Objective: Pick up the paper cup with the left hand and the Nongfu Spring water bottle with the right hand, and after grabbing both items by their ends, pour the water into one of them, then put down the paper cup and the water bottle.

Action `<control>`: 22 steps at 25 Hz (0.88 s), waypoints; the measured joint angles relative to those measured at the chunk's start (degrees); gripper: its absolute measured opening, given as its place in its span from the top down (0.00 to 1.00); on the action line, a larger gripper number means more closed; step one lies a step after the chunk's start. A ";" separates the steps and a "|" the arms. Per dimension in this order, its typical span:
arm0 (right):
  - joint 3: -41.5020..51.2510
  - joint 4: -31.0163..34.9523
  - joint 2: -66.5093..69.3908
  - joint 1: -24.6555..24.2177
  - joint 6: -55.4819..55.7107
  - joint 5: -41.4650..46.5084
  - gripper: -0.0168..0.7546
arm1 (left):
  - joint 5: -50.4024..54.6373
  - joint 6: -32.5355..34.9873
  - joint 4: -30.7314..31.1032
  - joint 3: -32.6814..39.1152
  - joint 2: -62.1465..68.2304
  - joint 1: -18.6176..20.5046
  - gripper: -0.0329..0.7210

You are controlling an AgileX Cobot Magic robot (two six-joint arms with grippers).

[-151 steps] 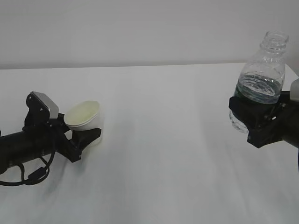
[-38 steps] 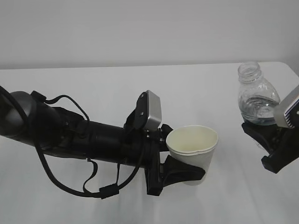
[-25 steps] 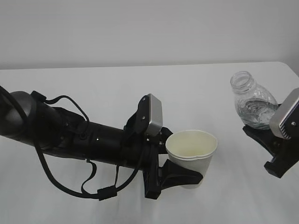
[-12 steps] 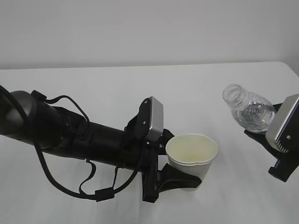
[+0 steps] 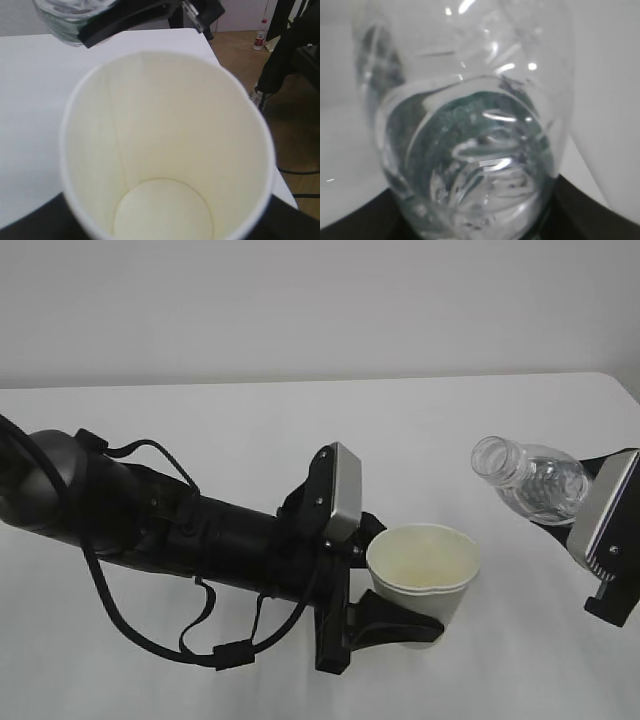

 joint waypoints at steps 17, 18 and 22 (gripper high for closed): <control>0.00 3.31 0.00 0.00 -13.06 -0.72 0.43 | 0.00 0.00 0.22 0.00 0.00 -1.21 0.36; 0.00 3.31 0.00 0.00 -13.97 -0.84 0.43 | 0.00 0.00 0.22 0.00 0.00 -1.21 0.36; 0.00 3.35 0.00 0.00 -15.94 -1.66 0.43 | 0.00 0.00 0.22 0.00 0.00 -1.21 0.36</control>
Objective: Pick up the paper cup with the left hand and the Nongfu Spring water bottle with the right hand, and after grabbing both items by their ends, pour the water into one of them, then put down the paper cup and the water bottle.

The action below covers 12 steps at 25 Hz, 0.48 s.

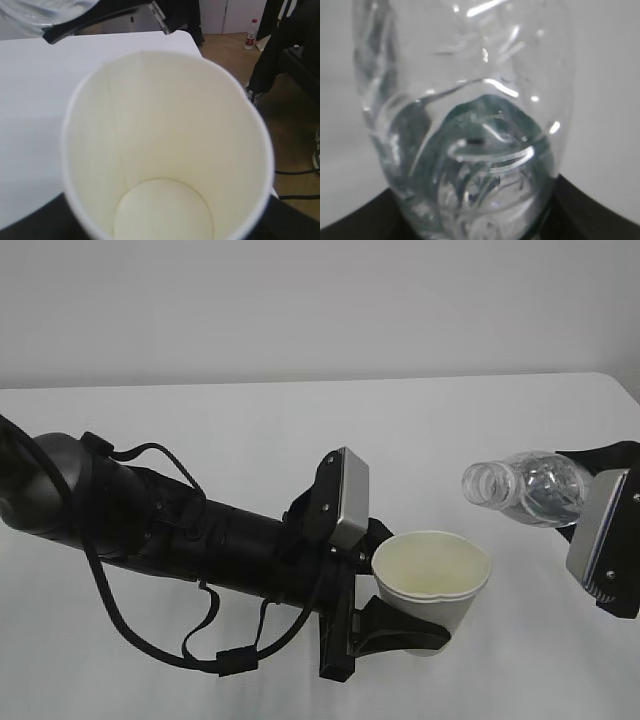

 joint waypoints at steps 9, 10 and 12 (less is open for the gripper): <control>0.00 0.00 0.00 0.00 -3.02 -0.40 0.43 | 0.00 0.09 0.00 0.00 0.00 0.00 0.36; 0.00 0.00 0.00 0.00 -3.45 -0.40 0.43 | 0.00 0.09 -0.10 0.00 0.00 0.00 0.36; 0.00 0.00 0.00 0.00 -4.65 -0.44 0.43 | 0.00 0.09 -0.10 0.00 0.00 0.00 0.36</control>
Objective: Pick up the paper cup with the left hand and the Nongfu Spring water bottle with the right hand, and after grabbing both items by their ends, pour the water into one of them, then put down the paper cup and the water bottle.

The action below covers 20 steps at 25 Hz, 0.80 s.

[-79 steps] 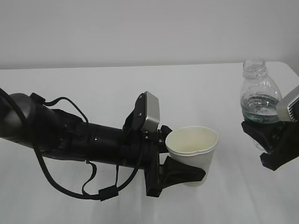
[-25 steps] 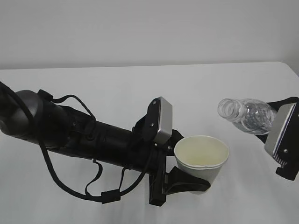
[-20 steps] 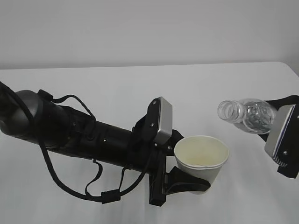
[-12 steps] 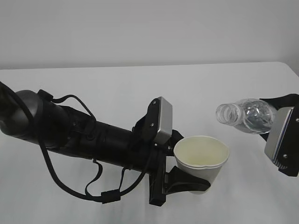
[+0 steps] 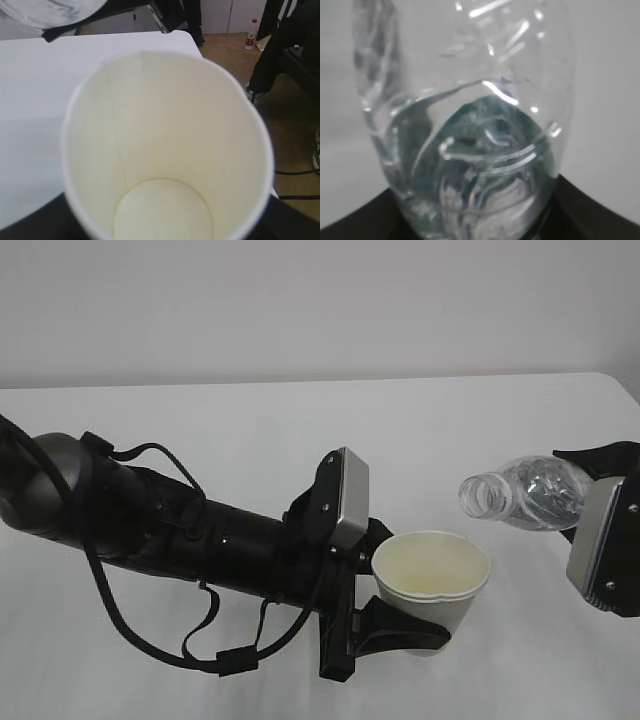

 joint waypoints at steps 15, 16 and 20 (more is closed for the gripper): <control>0.00 0.00 0.00 0.00 -4.93 -1.00 0.43 | 0.00 0.00 0.00 0.00 0.00 0.00 0.36; 0.00 0.00 0.00 0.00 -5.36 -1.09 0.43 | 0.00 0.00 -0.10 0.00 0.00 0.00 0.36; 0.00 0.00 0.00 0.00 -6.70 -1.44 0.43 | 0.00 0.00 -0.10 0.00 0.00 0.00 0.36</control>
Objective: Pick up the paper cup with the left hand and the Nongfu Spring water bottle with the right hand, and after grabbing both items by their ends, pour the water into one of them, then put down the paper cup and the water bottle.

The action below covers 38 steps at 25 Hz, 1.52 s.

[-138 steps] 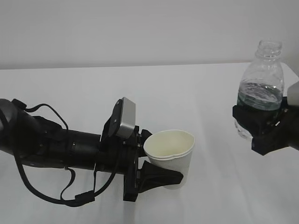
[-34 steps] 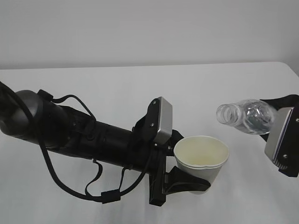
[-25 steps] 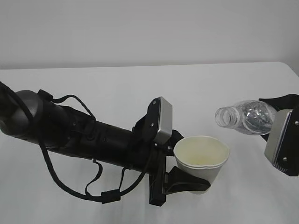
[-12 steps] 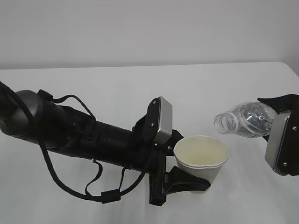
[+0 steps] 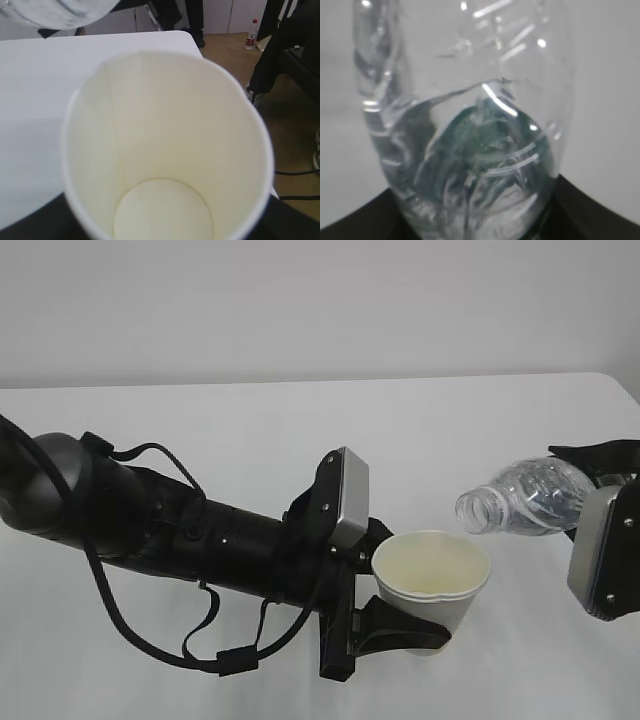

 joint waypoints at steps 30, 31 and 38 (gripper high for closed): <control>0.00 2.11 0.00 0.00 -7.80 -5.77 0.43 | 0.00 0.00 0.00 0.00 0.00 0.00 0.36; 0.00 2.11 0.00 0.00 -8.09 -5.77 0.43 | 0.00 0.00 0.00 0.00 0.00 0.00 0.36; 0.00 2.11 0.00 0.00 -9.47 -6.03 0.43 | 0.00 0.00 0.00 0.00 0.00 0.00 0.36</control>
